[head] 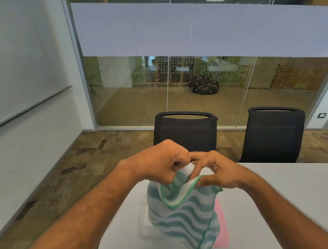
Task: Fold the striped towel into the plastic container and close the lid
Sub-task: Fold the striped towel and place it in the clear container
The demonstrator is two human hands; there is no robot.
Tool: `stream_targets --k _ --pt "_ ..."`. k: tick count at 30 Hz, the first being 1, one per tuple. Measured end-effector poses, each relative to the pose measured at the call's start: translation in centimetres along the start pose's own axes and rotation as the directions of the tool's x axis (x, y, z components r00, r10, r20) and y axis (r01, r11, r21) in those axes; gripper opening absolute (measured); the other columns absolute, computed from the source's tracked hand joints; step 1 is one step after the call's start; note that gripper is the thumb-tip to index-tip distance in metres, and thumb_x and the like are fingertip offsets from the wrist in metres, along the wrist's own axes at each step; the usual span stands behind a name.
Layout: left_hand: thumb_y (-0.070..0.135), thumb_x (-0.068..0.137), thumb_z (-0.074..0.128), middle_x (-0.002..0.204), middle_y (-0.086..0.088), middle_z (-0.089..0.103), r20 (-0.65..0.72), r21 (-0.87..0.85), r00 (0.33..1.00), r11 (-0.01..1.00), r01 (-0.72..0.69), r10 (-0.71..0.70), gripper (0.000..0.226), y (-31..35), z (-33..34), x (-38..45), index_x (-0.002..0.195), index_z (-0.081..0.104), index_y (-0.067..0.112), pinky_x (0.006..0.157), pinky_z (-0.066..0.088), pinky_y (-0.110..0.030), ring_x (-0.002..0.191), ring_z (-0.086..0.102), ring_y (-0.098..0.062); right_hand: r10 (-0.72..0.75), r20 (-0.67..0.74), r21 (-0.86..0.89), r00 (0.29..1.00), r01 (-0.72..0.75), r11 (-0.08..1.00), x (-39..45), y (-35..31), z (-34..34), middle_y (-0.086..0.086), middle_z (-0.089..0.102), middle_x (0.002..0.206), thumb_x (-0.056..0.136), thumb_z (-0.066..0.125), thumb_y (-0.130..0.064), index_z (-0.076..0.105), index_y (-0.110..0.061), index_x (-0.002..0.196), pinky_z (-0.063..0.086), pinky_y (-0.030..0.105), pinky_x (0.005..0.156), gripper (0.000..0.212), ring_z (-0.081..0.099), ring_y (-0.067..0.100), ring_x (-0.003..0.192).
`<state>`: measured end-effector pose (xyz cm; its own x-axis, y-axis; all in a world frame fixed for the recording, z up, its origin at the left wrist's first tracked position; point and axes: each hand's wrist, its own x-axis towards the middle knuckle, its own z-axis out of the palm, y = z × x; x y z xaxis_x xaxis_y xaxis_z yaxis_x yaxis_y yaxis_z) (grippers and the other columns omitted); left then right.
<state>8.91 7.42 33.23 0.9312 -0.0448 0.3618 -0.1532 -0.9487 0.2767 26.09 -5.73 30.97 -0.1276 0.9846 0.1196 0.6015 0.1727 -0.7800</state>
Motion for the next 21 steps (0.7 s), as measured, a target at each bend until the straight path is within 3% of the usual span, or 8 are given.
stream_targets --k 3,6,10,14,18,21 --pt "-0.014 0.054 0.051 0.058 0.011 0.031 -0.01 0.014 1.0 1.0 0.011 -0.011 0.036 0.0 -0.1 0.0 0.053 0.033 0.017 0.045 0.024 -0.021 0.051 0.029 -0.009 -0.02 0.003 0.185 1.0 0.019 0.983 -0.1 0.2 0.4 0.026 0.068 0.109 0.075 0.074 0.01 0.075 0.01 0.088 0.046 0.06 0.098 0.013 0.062 0.04 0.103" --pt "-0.015 0.055 0.053 0.057 0.013 0.029 -0.018 0.04 0.999 0.999 0.027 -0.026 0.042 0.2 -0.3 0.0 0.054 0.03 0.02 0.046 0.022 -0.016 0.05 0.029 -0.007 -0.024 -0.004 0.242 1.0 0.024 0.97 0.0 0.4 0.7 0.034 0.061 0.098 0.075 0.075 0.007 0.076 0.005 0.084 0.046 0.067 0.089 0.009 0.054 0.053 0.095" --pt "-0.014 0.058 0.054 0.058 0.012 0.032 0.003 0.081 0.999 0.995 0.053 -0.053 0.042 -0.1 -0.3 0.1 0.054 0.029 0.02 0.046 0.024 -0.02 0.051 0.03 -0.008 0.033 -0.068 0.171 0.997 -0.021 0.985 0.0 0.1 0.5 0.026 0.057 0.09 0.072 0.078 0.0 0.08 -0.013 0.076 0.054 0.061 0.082 0.014 0.056 0.043 0.09" --pt "-0.013 0.059 0.055 0.061 0.009 0.036 0.039 0.131 0.994 0.987 0.097 -0.103 0.042 -0.9 -0.5 -0.2 0.053 0.03 0.02 0.046 0.025 -0.021 0.054 0.032 -0.009 0.106 -0.093 0.008 0.99 -0.106 0.994 -0.1 -0.4 -0.3 0.006 0.059 0.087 0.073 0.079 -0.007 0.079 -0.027 0.071 0.057 0.047 0.076 0.021 0.059 0.024 0.087" --pt "-0.013 0.057 0.052 0.06 0.01 0.035 0.046 0.143 0.991 0.983 0.116 -0.124 0.047 -1.4 -1.1 -0.5 0.052 0.024 0.024 0.047 0.026 -0.024 0.054 0.032 -0.009 0.164 -0.063 -0.08 0.984 -0.169 0.982 -0.5 -0.5 -1.4 0.004 0.066 0.095 0.073 0.077 -0.002 0.08 -0.02 0.074 0.058 0.048 0.082 0.018 0.063 0.024 0.093" --pt "-0.014 0.058 0.055 0.062 0.005 0.041 0.046 0.181 0.985 0.971 0.156 -0.167 0.041 -1.8 -1.4 -0.7 0.053 0.03 0.019 0.046 0.029 -0.029 0.056 0.036 -0.013 0.211 -0.051 -0.134 0.976 -0.216 0.967 -1.0 -0.5 -2.2 0.004 0.07 0.095 0.074 0.077 -0.002 0.079 -0.023 0.072 0.059 0.044 0.084 0.021 0.066 0.025 0.092"
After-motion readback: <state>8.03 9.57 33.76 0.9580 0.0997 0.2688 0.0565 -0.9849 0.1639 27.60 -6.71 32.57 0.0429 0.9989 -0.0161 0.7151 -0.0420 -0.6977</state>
